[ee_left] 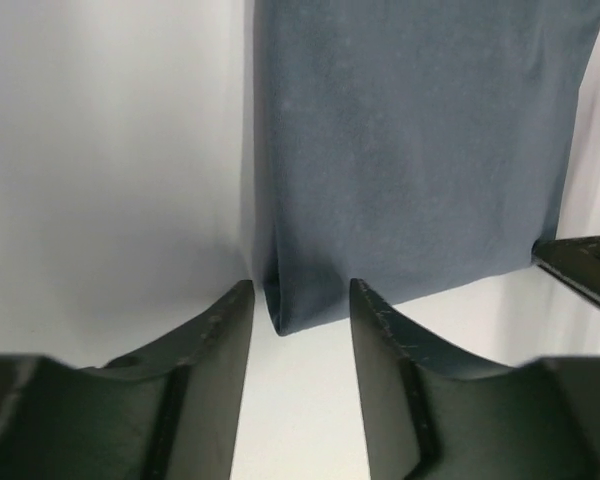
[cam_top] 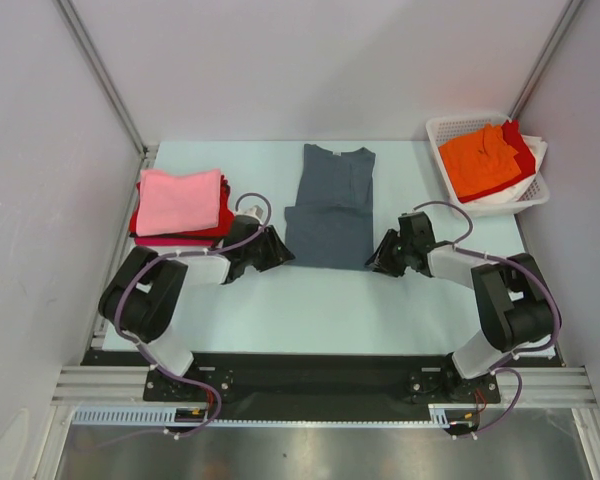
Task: Fold and stack the t-shirts
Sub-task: Fold the tshirt
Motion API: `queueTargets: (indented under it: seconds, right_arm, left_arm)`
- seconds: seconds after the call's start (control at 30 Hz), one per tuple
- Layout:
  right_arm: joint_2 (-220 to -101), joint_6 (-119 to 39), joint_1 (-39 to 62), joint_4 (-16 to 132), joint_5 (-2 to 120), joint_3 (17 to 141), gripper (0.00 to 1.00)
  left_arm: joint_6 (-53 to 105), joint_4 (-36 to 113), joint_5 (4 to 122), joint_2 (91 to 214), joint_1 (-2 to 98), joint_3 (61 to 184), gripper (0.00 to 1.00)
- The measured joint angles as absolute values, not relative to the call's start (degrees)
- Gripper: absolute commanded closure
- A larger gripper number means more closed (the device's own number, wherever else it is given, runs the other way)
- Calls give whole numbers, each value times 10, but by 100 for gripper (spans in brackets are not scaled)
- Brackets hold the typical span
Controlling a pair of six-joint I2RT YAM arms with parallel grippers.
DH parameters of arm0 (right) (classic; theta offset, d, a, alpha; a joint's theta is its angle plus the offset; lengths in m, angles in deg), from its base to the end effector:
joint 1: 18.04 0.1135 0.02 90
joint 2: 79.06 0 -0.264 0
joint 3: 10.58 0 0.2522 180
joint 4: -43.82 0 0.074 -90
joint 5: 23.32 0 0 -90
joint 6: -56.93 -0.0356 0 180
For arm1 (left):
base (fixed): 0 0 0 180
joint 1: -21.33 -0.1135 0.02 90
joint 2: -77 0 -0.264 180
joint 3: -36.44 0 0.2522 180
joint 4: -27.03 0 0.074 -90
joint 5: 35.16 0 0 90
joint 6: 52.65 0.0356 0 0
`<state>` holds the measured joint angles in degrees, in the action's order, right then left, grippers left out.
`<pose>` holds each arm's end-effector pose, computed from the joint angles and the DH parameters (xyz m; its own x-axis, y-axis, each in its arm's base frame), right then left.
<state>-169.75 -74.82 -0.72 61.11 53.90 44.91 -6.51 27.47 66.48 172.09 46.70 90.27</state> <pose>0.2797 0.0955 0.1459 -0.8439 0.4171 -0.3374 0.1917 0.8219 0.5364 0.2809 -0.1412 0.1377 -0.8185 -0.3630 -0.4454 -0.0158 0.7891 -0.6141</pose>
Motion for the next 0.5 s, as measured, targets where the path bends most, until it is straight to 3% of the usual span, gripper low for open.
queueTargets:
  seconds: [0.1, 0.2, 0.27, 0.37, 0.4, 0.5]
  right_arm:
    - [-1705, -752, -7, 597, 538, 448, 79]
    - [-1708, -758, -7, 586, 539, 443, 82]
    - [-1709, -759, -7, 585, 539, 443, 90]
    - [-1709, -759, -6, 582, 539, 440, 95]
    - [-1709, -760, -6, 578, 539, 438, 96]
    - [-1707, -760, -6, 573, 538, 434, 100]
  left_arm:
    - [-68, 268, 665, 1729, 469, 903, 59]
    - [-70, 267, 664, 1732, 474, 904, 60]
    - [-72, 267, 658, 1732, 479, 904, 61]
    - [-72, 267, 649, 1732, 486, 904, 68]
    - [-72, 269, 644, 1732, 487, 904, 72]
    - [-74, 274, 638, 1734, 491, 904, 100]
